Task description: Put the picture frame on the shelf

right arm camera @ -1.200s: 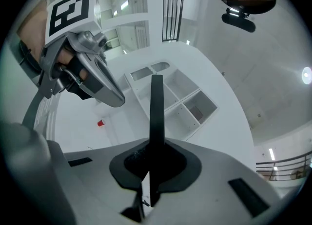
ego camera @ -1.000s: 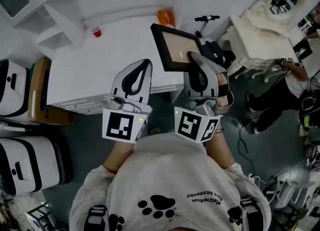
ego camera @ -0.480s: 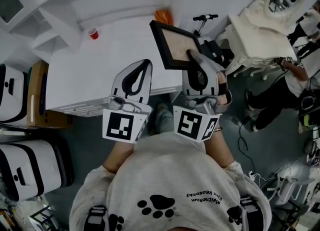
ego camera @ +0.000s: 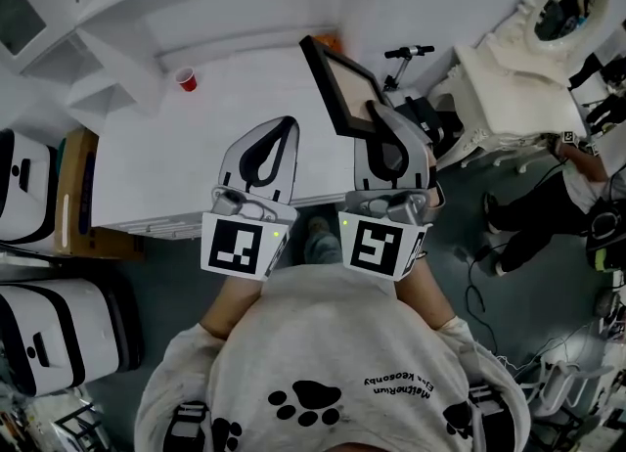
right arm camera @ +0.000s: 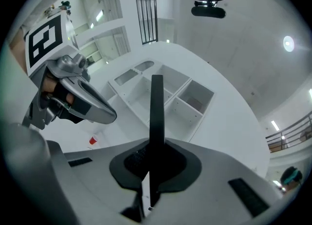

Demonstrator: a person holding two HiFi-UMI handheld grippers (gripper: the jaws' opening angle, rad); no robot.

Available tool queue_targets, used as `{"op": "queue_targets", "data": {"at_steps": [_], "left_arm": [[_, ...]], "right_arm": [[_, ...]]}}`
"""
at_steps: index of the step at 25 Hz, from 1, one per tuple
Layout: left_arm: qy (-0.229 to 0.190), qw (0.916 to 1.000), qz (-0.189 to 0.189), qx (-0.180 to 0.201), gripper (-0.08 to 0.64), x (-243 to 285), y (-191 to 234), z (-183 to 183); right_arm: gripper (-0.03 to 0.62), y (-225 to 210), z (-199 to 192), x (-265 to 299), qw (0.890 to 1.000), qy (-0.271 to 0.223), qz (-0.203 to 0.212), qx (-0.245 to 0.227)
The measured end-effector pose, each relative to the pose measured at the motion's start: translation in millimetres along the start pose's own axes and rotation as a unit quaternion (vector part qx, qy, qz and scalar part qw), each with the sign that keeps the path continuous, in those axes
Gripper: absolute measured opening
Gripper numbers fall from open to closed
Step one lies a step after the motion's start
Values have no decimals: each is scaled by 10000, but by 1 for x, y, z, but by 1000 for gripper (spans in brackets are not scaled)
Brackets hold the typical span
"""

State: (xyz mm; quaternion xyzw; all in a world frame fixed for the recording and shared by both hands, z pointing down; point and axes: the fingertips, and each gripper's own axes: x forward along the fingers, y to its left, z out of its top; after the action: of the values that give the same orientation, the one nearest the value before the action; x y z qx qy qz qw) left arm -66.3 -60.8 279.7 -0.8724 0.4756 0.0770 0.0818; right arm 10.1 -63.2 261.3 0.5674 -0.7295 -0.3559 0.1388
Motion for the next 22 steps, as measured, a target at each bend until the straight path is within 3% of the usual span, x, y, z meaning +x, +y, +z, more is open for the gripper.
{"op": "queue_targets", "data": {"at_steps": [10,22], "left_arm": [[90,9999,5,48,20,53,34,-15],[29,9999,29,122,20,127,76,-19]], "right_arm": [[46,-7,-24,64,9995,-54,61,312],[46,-25,-42,146,9989,-230,147,375]]}}
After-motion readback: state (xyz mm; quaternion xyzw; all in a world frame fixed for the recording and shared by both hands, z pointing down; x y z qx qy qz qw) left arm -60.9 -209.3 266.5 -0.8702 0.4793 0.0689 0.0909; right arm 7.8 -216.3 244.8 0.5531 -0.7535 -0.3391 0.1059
